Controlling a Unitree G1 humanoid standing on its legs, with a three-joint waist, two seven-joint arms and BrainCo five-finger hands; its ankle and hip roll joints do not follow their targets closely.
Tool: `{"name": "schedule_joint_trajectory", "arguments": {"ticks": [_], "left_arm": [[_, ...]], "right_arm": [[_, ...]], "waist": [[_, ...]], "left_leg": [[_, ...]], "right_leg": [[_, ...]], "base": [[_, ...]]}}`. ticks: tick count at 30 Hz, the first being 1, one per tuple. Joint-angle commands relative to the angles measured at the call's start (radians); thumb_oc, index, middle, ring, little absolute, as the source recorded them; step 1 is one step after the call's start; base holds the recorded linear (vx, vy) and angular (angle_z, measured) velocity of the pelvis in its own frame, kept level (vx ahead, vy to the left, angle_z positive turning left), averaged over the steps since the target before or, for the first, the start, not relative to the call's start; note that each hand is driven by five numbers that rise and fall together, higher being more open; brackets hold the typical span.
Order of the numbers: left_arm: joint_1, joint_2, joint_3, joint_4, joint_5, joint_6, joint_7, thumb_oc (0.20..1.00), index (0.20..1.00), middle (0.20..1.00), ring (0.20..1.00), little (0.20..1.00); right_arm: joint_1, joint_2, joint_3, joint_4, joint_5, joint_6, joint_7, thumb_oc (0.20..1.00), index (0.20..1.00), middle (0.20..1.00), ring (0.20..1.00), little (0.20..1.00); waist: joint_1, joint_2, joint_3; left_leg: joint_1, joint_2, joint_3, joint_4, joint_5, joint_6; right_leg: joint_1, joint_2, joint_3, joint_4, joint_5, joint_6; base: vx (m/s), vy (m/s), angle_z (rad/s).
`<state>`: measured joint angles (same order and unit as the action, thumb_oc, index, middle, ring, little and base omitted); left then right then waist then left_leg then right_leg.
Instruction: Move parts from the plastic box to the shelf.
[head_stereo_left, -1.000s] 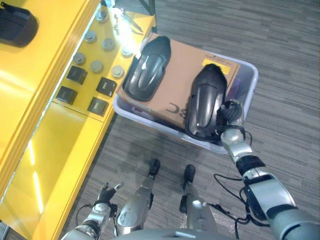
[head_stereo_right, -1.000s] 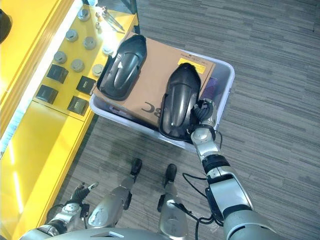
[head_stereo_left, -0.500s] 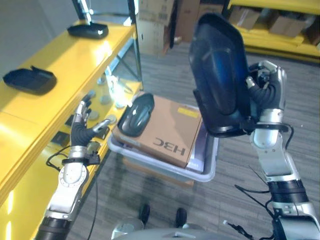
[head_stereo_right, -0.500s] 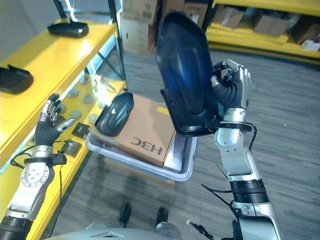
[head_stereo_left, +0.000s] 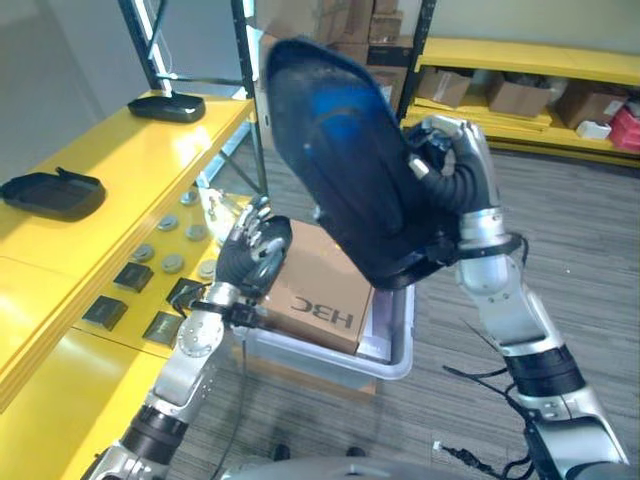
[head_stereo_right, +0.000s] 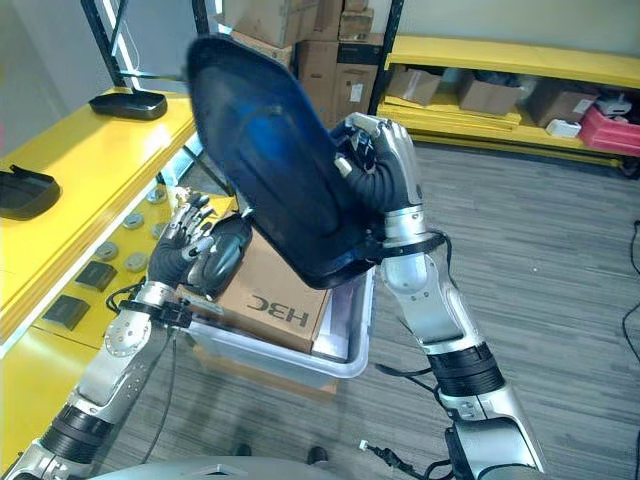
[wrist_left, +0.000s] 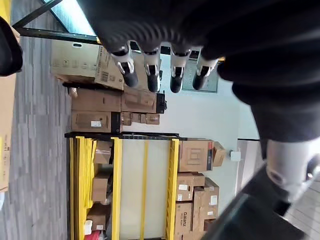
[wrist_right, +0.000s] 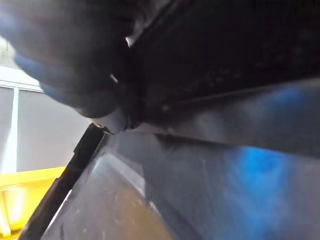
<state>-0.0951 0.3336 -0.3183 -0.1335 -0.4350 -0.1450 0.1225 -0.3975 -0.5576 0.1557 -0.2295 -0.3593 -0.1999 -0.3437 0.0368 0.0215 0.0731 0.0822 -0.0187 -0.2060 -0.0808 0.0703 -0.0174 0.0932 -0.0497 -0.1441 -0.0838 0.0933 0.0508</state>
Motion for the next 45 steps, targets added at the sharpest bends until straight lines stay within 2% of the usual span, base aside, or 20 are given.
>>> {"name": "schedule_joint_trajectory", "arguments": {"ticks": [1, 8, 11, 19, 25, 33, 37, 41, 42, 44, 45], "left_arm": [[-0.049, 0.010, -0.047, 0.030, -0.095, -0.019, -0.038, 1.000, 1.000, 1.000, 1.000, 1.000], [-0.073, 0.004, -0.099, 0.000, -0.180, -0.009, -0.074, 1.000, 1.000, 1.000, 1.000, 1.000], [-0.068, 0.006, -0.108, -0.029, -0.207, -0.015, -0.087, 1.000, 1.000, 1.000, 1.000, 1.000], [-0.040, 0.018, -0.103, -0.046, -0.199, -0.017, -0.088, 1.000, 1.000, 1.000, 1.000, 1.000], [-0.028, 0.020, -0.094, -0.034, -0.174, -0.016, -0.085, 1.000, 1.000, 1.000, 1.000, 1.000], [-0.046, 0.017, -0.087, -0.006, -0.114, -0.015, -0.068, 1.000, 1.000, 1.000, 1.000, 1.000], [-0.059, 0.029, -0.069, 0.008, -0.028, -0.007, -0.049, 1.000, 1.000, 1.000, 1.000, 1.000], [-0.082, 0.033, -0.053, 0.023, 0.020, 0.004, -0.045, 1.000, 1.000, 1.000, 1.000, 1.000], [-0.082, 0.033, -0.053, 0.023, 0.020, 0.004, -0.045, 1.000, 1.000, 1.000, 1.000, 1.000], [-0.107, 0.031, -0.051, 0.036, 0.035, 0.013, -0.045, 1.000, 1.000, 1.000, 1.000, 1.000], [-0.109, 0.029, -0.050, 0.038, 0.034, 0.013, -0.044, 0.639, 0.639, 0.639, 0.639, 0.639]], "right_arm": [[-0.090, 0.018, 0.009, -0.023, 0.020, -0.025, 0.003, 0.200, 0.200, 0.200, 0.200, 0.200], [-0.117, 0.049, 0.097, 0.078, 0.007, 0.001, 0.016, 0.200, 0.200, 0.200, 0.200, 0.200], [-0.137, 0.065, 0.135, 0.145, -0.054, 0.032, -0.005, 0.200, 0.200, 0.200, 0.200, 0.200], [-0.135, 0.081, 0.113, 0.195, -0.153, 0.084, -0.068, 0.200, 0.200, 0.200, 0.200, 0.200], [-0.131, 0.096, 0.116, 0.186, -0.165, 0.081, -0.073, 0.200, 0.200, 0.200, 0.200, 0.200], [-0.132, 0.096, 0.166, 0.103, -0.158, 0.043, -0.016, 0.200, 0.200, 0.200, 0.200, 0.200], [-0.140, 0.099, 0.217, 0.066, -0.143, 0.017, 0.039, 0.200, 0.200, 0.200, 0.200, 0.200], [-0.194, 0.078, 0.308, 0.005, -0.109, -0.025, 0.142, 0.200, 0.200, 0.200, 0.200, 0.200], [-0.194, 0.078, 0.308, 0.005, -0.109, -0.024, 0.142, 0.200, 0.200, 0.200, 0.200, 0.200], [-0.266, 0.048, 0.397, -0.060, -0.056, -0.060, 0.239, 0.200, 0.200, 0.200, 0.200, 0.200], [-0.273, 0.047, 0.404, -0.067, -0.044, -0.059, 0.248, 0.200, 0.200, 0.200, 0.200, 0.200]], "waist": [[0.013, -0.018, -0.096], [0.016, -0.022, -0.100], [0.024, -0.026, -0.102], [0.037, -0.034, -0.099], [0.043, -0.039, -0.097], [0.046, -0.042, -0.098], [0.046, -0.042, -0.100], [0.054, -0.045, -0.105], [0.053, -0.044, -0.105], [0.060, -0.049, -0.108], [0.060, -0.049, -0.108]], "left_leg": [[-0.008, 0.053, 0.040, -0.002, -0.057, -0.032], [0.004, 0.048, 0.030, -0.005, -0.057, -0.031], [0.001, 0.045, 0.028, -0.005, -0.056, -0.029], [-0.009, 0.037, 0.023, -0.005, -0.052, -0.024], [-0.016, 0.031, 0.026, -0.004, -0.049, -0.019], [-0.019, 0.026, 0.022, -0.002, -0.047, -0.016], [-0.018, 0.023, 0.019, -0.002, -0.048, -0.014], [-0.019, 0.021, 0.021, -0.001, -0.048, -0.014], [-0.019, 0.021, 0.021, -0.001, -0.048, -0.014], [-0.022, 0.020, 0.020, -0.001, -0.046, -0.016], [-0.022, 0.020, 0.020, -0.001, -0.046, -0.016]], "right_leg": [[0.070, -0.057, -0.019, 0.038, -0.167, 0.065], [0.083, -0.061, -0.027, 0.043, -0.169, 0.064], [0.083, -0.065, -0.029, 0.041, -0.166, 0.067], [0.073, -0.069, -0.030, 0.041, -0.157, 0.070], [0.063, -0.076, -0.026, 0.044, -0.150, 0.074], [0.062, -0.080, -0.032, 0.050, -0.152, 0.076], [0.062, -0.082, -0.033, 0.053, -0.151, 0.076], [0.064, -0.085, -0.037, 0.048, -0.147, 0.079], [0.064, -0.085, -0.037, 0.048, -0.147, 0.079], [0.065, -0.087, -0.043, 0.045, -0.146, 0.080], [0.065, -0.087, -0.044, 0.045, -0.146, 0.081]], "base": [[0.02, 0.008, 0.05], [0.00, 0.007, 0.01], [-0.02, 0.028, 0.06], [0.00, 0.000, 0.00], [0.00, 0.000, 0.00], [0.00, 0.004, 0.02], [0.00, 0.010, 0.08], [0.00, 0.003, 0.01], [0.00, 0.000, 0.00], [0.00, 0.000, 0.00], [0.00, 0.000, 0.00]]}}
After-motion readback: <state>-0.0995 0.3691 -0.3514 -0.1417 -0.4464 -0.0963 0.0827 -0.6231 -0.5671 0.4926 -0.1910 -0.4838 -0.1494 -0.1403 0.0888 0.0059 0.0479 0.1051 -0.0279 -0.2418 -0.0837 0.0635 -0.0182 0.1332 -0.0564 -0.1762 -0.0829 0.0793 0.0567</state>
